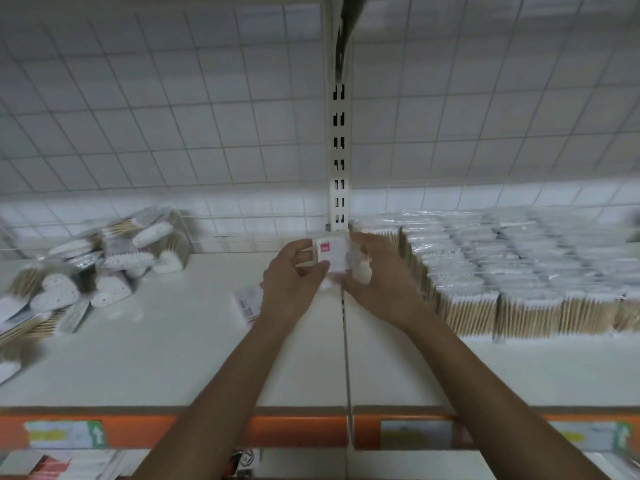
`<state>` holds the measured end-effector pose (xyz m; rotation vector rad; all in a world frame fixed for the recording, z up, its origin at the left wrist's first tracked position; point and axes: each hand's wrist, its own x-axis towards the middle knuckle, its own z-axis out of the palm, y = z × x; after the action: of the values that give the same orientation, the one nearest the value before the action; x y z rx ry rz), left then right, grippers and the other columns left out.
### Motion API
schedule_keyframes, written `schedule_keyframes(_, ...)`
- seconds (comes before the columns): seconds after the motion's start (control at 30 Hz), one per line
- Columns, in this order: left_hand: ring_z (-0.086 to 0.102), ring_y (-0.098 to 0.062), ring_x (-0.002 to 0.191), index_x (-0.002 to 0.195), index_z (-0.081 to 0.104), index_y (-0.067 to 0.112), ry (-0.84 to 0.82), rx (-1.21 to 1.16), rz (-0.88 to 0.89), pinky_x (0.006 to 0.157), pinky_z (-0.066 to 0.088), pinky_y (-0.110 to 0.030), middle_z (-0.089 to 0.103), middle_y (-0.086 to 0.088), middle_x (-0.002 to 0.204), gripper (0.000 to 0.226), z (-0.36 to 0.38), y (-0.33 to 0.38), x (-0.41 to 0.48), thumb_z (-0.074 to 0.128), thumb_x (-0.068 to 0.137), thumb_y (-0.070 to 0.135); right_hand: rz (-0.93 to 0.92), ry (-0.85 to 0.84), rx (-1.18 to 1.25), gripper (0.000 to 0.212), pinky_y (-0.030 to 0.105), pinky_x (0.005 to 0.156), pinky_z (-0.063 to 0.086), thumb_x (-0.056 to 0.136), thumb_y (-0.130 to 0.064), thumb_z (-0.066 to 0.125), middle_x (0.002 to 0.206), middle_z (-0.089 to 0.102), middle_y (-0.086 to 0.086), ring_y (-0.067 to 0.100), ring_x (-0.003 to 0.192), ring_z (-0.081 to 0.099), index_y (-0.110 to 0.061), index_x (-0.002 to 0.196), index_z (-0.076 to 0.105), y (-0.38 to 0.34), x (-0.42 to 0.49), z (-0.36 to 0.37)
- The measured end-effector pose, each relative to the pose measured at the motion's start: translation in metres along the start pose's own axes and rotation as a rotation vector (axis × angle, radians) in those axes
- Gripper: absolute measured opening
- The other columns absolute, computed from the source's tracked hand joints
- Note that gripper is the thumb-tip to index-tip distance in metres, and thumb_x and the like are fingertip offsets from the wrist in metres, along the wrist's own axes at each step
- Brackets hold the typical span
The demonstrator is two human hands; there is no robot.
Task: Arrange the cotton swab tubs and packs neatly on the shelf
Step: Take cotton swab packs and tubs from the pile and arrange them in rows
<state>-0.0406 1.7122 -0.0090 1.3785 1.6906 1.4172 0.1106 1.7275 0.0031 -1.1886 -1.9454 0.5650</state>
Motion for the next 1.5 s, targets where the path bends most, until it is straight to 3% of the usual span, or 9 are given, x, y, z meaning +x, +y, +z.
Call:
schedule_keyframes(0.1,0.061,0.013,0.074,0.112,0.061,0.022,0.021,0.042,0.145,0.071,0.052,-0.011,0.064,0.022,0.093,0.031,0.010,0.005,-0.008,0.071,0.083,0.023,0.140,0.050,0.126,0.054,0.015,0.080,0.042,0.085,-0.035,0.064,0.111,0.055,-0.007,0.009,0.101,0.056,-0.013,0.132,0.046,-0.008,0.001,-0.001)
schedule_keyframes(0.3,0.056,0.016,0.088,0.105,0.063,0.027,-0.064,0.082,0.369,0.073,0.047,-0.006,0.061,0.019,0.100,0.027,0.027,0.009,-0.015,0.069,0.083,0.013,0.247,0.032,0.136,0.050,0.018,0.068,0.040,0.087,-0.033,0.063,0.106,0.061,-0.002,0.013,0.092,0.061,-0.012,0.128,0.045,-0.012,0.013,-0.015)
schedule_keyframes(0.47,0.055,0.004,0.099,0.124,0.056,0.019,-0.030,0.066,0.259,0.081,0.046,-0.009,0.057,0.015,0.112,0.041,0.028,0.006,-0.004,0.066,0.085,0.010,0.236,-0.043,0.124,0.032,0.022,0.071,0.049,0.088,-0.011,0.055,0.109,0.057,-0.003,0.012,0.093,0.055,-0.014,0.119,0.051,-0.010,0.026,-0.042)
schedule_keyframes(0.57,0.058,-0.004,0.100,0.132,0.051,0.019,-0.138,0.129,0.135,0.087,0.043,-0.018,0.059,0.011,0.114,0.047,0.029,0.008,0.009,0.066,0.087,0.021,0.210,-0.102,0.183,0.024,0.042,0.076,0.057,0.086,-0.004,0.054,0.102,0.053,-0.004,0.020,0.099,0.058,-0.013,0.108,0.050,-0.007,0.032,-0.055)
schedule_keyframes(0.73,0.059,0.009,0.078,0.108,0.067,0.023,-0.207,0.168,0.072,0.070,0.041,-0.001,0.066,0.014,0.098,0.025,0.037,0.008,0.021,0.069,0.084,0.029,0.058,-0.133,-0.158,0.026,0.015,0.069,0.042,0.082,0.003,0.053,0.103,0.061,0.002,0.016,0.094,0.057,-0.012,0.103,0.059,0.010,0.051,-0.069)
schedule_keyframes(0.8,0.060,0.007,0.078,0.102,0.068,0.026,-0.203,0.217,0.067,0.068,0.040,-0.002,0.065,0.017,0.089,0.022,0.042,0.007,0.023,0.070,0.082,0.033,-0.007,-0.126,-0.319,0.030,0.018,0.077,0.042,0.081,0.004,0.055,0.104,0.062,0.005,0.018,0.096,0.057,-0.011,0.104,0.065,0.018,0.058,-0.070)
schedule_keyframes(1.0,0.065,-0.021,0.091,0.090,0.069,0.011,-0.200,0.349,0.065,0.087,0.049,-0.035,0.071,-0.005,0.091,0.025,0.065,0.003,0.030,0.073,0.079,0.033,-0.054,-0.186,-0.638,0.033,0.033,0.082,0.048,0.084,0.000,0.056,0.106,0.060,0.007,0.024,0.100,0.055,-0.017,0.112,0.061,0.037,0.069,-0.064)
schedule_keyframes(1.23,0.064,-0.011,0.092,0.091,0.069,0.019,-0.169,0.416,0.001,0.075,0.039,-0.017,0.070,0.006,0.085,0.020,0.082,-0.009,0.031,0.073,0.077,0.033,-0.050,-0.241,-0.767,0.034,0.033,0.085,0.044,0.084,-0.004,0.052,0.115,0.058,0.006,0.024,0.107,0.051,-0.015,0.115,0.059,0.045,0.070,-0.062)
schedule_keyframes(1.5,0.066,-0.008,0.089,0.102,0.065,0.019,-0.166,0.396,0.063,0.075,0.041,-0.016,0.073,0.004,0.090,0.029,0.088,-0.014,0.031,0.074,0.078,0.032,-0.036,-0.206,-0.793,0.031,0.032,0.080,0.046,0.085,-0.004,0.052,0.110,0.060,0.006,0.024,0.105,0.053,-0.015,0.112,0.061,0.049,0.072,-0.061)
